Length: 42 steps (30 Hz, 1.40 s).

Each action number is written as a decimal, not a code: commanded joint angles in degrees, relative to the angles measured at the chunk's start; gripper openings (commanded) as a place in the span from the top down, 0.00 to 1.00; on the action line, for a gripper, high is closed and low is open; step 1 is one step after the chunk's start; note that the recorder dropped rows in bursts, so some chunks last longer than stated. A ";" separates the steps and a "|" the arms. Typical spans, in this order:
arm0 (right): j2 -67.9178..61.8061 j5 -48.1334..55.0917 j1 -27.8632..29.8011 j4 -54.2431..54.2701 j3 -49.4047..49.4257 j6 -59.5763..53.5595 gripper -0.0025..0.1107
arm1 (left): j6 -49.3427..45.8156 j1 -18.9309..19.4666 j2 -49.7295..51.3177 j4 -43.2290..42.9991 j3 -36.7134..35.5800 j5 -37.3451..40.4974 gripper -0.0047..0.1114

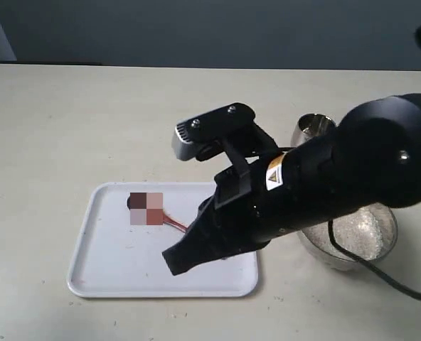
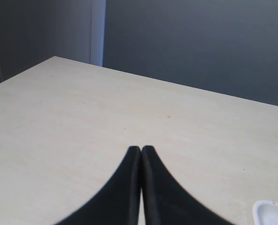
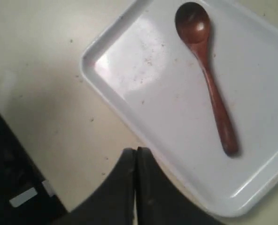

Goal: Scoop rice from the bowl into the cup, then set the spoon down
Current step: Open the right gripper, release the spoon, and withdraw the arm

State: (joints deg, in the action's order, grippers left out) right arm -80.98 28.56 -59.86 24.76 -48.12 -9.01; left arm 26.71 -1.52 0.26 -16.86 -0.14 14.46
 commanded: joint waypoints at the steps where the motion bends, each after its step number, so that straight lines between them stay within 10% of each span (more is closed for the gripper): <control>1: 5.34 2.33 -3.95 -4.04 -0.18 6.32 0.98 | 0.16 -0.30 -0.26 -0.41 0.14 -0.74 0.96; 29: 8.73 -0.19 -5.39 -3.54 -0.18 5.43 0.98 | 0.16 -0.30 -0.26 -0.41 0.14 -0.74 0.96; 42: 22.38 1.19 23.73 3.52 4.34 -9.67 0.98 | 0.16 -0.30 -0.26 -0.41 0.14 -0.74 0.96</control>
State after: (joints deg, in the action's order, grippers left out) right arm -63.80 28.72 -43.60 24.21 -46.65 -10.81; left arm 26.71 -1.52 0.26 -16.86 -0.14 14.46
